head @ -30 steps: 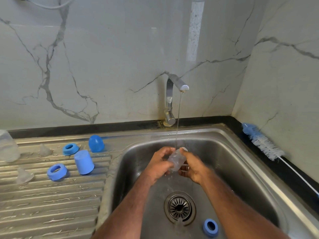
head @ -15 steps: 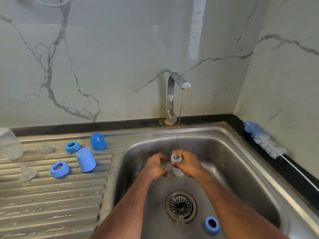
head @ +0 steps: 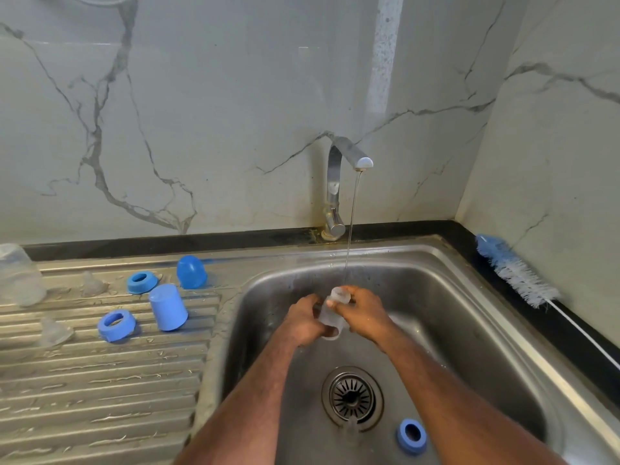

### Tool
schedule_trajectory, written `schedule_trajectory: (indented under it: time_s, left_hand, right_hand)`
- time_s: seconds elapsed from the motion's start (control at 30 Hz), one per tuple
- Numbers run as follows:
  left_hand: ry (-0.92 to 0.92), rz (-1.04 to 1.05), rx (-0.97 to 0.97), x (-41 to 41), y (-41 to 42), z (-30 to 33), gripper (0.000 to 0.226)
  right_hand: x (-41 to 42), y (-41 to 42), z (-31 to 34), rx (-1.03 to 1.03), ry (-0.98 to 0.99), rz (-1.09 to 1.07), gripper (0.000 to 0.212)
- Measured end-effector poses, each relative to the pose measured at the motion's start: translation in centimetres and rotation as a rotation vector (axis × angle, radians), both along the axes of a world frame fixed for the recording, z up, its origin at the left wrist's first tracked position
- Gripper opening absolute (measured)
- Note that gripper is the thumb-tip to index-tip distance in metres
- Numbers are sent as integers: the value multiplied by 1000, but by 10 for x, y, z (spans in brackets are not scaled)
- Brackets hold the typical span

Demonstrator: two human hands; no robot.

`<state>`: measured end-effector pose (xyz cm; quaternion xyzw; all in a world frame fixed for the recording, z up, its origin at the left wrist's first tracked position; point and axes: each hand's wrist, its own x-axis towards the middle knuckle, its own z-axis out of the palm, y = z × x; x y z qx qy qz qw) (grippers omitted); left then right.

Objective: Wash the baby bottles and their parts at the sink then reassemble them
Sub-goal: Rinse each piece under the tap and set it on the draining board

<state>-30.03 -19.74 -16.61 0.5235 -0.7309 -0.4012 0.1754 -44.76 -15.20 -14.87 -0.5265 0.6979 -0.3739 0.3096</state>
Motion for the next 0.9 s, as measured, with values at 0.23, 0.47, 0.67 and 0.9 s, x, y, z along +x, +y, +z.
schedule_trajectory:
  time_s: [0.23, 0.47, 0.67, 0.9]
  left_hand:
    - [555, 31, 495, -4, 9, 13, 27]
    - [739, 29, 692, -11, 11, 14, 50]
    - [532, -53, 335, -15, 11, 2, 31]
    - [575, 25, 418, -14, 12, 3, 28]
  right_hand:
    - [1, 4, 12, 80, -420, -32, 33]
    - [7, 4, 7, 124, -576, 11, 33]
    - [10, 1, 10, 87, -458, -146, 30]
    - [1, 8, 15, 269, -561, 103, 32]
